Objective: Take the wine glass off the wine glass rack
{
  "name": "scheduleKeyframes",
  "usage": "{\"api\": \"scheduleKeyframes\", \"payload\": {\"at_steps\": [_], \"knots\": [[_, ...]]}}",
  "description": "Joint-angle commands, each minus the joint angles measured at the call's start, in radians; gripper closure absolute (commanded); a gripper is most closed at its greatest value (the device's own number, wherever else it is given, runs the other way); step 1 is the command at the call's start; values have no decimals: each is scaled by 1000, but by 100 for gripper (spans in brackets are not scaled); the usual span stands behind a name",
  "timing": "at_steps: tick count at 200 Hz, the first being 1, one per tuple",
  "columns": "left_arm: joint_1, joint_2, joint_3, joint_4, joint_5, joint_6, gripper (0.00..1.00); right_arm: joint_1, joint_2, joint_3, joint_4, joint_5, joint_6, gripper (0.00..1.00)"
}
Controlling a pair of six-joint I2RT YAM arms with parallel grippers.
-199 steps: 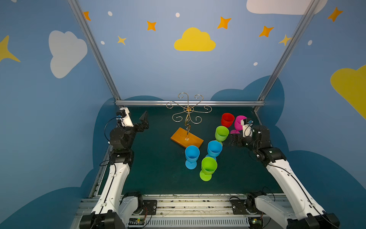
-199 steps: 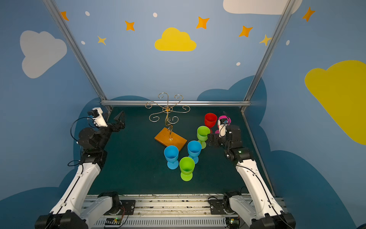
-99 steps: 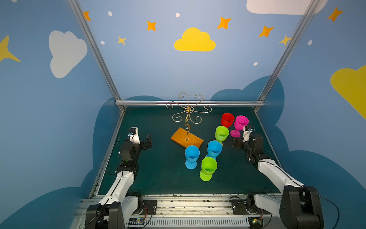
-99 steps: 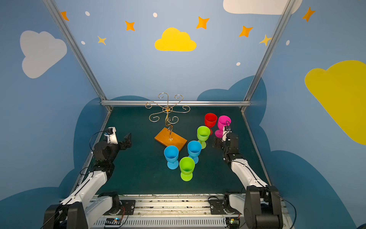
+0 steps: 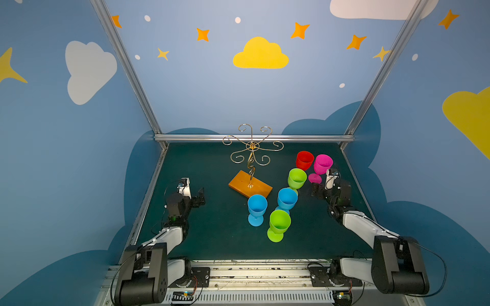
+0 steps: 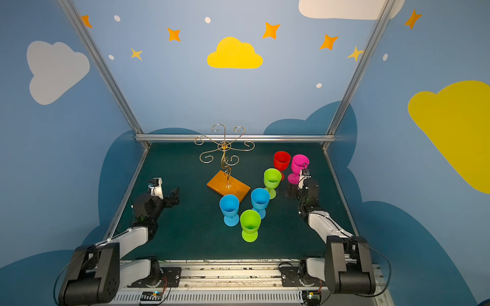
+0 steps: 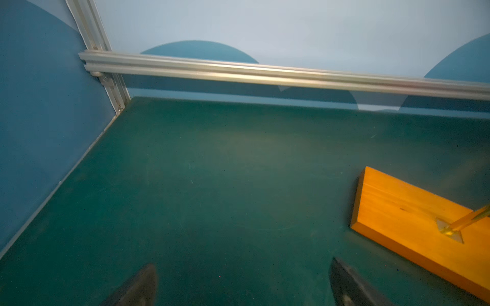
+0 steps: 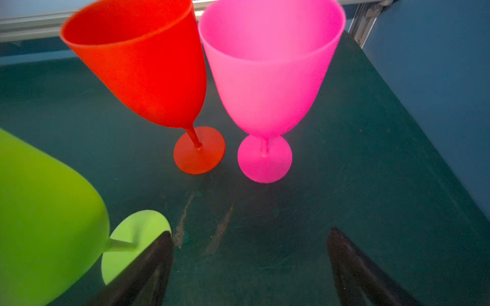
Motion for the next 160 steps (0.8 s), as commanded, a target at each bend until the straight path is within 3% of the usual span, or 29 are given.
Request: {"api": "scheduleKeyframes", "payload": {"at_steps": [1, 44, 105, 132, 160], "knots": [[-11, 66, 20, 101, 11, 28, 0, -3, 30, -54, 128, -14, -10, 10], [-24, 224, 54, 173, 7, 44, 0, 0, 90, -133, 306, -14, -23, 10], [-24, 262, 98, 128, -1, 36, 0, 13, 80, -127, 280, 6, -14, 10], [-25, 261, 88, 145, -10, 31, 0, 72, 123, -58, 202, 202, 17, 10], [-23, 262, 95, 131, -15, 29, 0, 90, 110, -86, 240, 263, 28, 10]]}}
